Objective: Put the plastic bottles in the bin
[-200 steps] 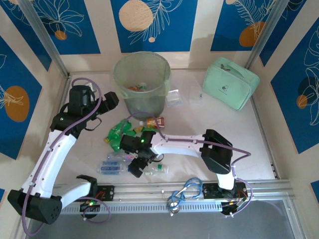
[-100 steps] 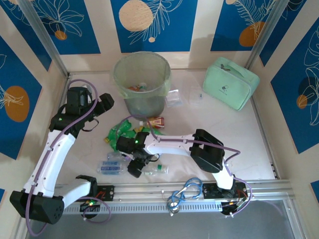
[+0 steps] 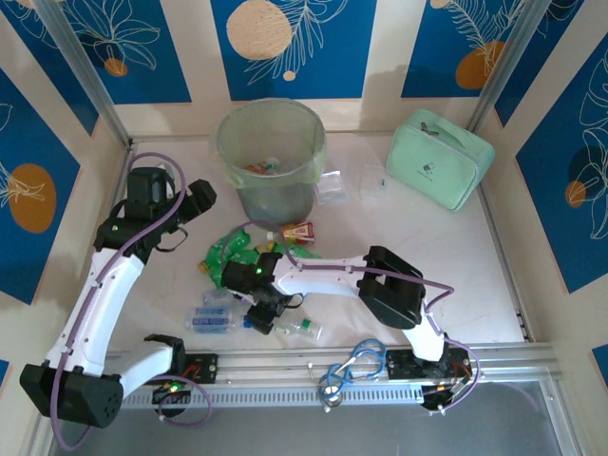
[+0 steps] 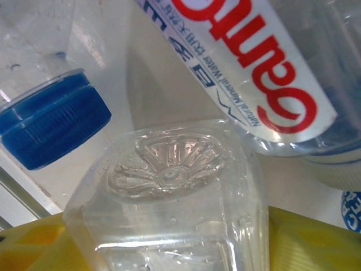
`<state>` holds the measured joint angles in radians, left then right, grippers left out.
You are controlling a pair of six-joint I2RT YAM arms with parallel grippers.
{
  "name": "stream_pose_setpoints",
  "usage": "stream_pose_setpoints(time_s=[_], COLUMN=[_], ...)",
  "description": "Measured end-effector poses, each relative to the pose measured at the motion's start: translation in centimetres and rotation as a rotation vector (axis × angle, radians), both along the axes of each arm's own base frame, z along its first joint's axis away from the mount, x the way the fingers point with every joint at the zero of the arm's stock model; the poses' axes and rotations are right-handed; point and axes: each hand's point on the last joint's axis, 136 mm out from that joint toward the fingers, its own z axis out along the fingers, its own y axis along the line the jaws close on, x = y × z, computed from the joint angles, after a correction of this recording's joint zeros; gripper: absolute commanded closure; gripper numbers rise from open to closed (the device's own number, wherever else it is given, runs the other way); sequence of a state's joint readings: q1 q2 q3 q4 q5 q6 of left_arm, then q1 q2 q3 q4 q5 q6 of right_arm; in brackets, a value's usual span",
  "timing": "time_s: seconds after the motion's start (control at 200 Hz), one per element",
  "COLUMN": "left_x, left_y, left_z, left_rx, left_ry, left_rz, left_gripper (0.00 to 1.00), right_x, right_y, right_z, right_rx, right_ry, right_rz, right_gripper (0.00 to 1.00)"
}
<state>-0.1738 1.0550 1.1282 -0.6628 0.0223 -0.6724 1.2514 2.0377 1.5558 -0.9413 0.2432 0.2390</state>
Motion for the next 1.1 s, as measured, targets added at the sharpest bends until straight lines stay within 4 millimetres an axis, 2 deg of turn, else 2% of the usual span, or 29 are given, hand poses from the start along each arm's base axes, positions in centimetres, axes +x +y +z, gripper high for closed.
stream_pose_setpoints(time_s=[0.1, 0.19, 0.32, 0.475, 0.635, 0.795, 0.94, 1.01, 1.1], left_x=[0.0, 0.1, 0.3, 0.9, 1.5, 1.9, 1.2, 0.3, -1.2], left_y=[-0.1, -0.2, -0.6, -1.4, -3.2, -7.4, -13.0, -15.6, -18.5], left_z=[0.0, 0.5, 2.1, 3.8, 5.1, 8.8, 12.3, 13.7, 15.0], left_rx=[-0.002, -0.009, -0.027, -0.060, -0.130, -0.312, -0.504, -0.599, -0.686], left_ry=[0.000, -0.010, -0.046, -0.089, -0.137, -0.277, -0.376, -0.408, -0.428], left_rz=[-0.003, -0.009, -0.023, -0.057, -0.133, -0.310, -0.542, -0.659, -0.805], left_gripper=[0.11, 0.12, 0.12, 0.14, 0.12, 0.08, 0.02, 0.00, 0.00], right_x=[0.5, 1.4, 3.3, 5.9, 8.1, 10.1, 11.5, 11.7, 11.7], right_y=[0.0, 0.0, -0.9, -3.4, -7.1, -12.0, -16.8, -18.0, -18.5], right_z=[1.5, 4.4, 10.9, 19.4, 25.1, 30.2, 35.9, 38.2, 40.2], right_rx=[0.030, 0.099, 0.274, 0.535, 0.742, 0.979, 1.229, 1.325, 1.417], right_ry=[-0.025, -0.058, -0.124, -0.207, -0.278, -0.318, -0.363, -0.371, -0.351], right_rz=[-0.008, -0.035, -0.116, -0.262, -0.425, -0.620, -0.768, -0.795, -0.799], right_gripper=[0.35, 0.35, 0.35, 0.37, 0.37, 0.35, 0.35, 0.35, 0.35])
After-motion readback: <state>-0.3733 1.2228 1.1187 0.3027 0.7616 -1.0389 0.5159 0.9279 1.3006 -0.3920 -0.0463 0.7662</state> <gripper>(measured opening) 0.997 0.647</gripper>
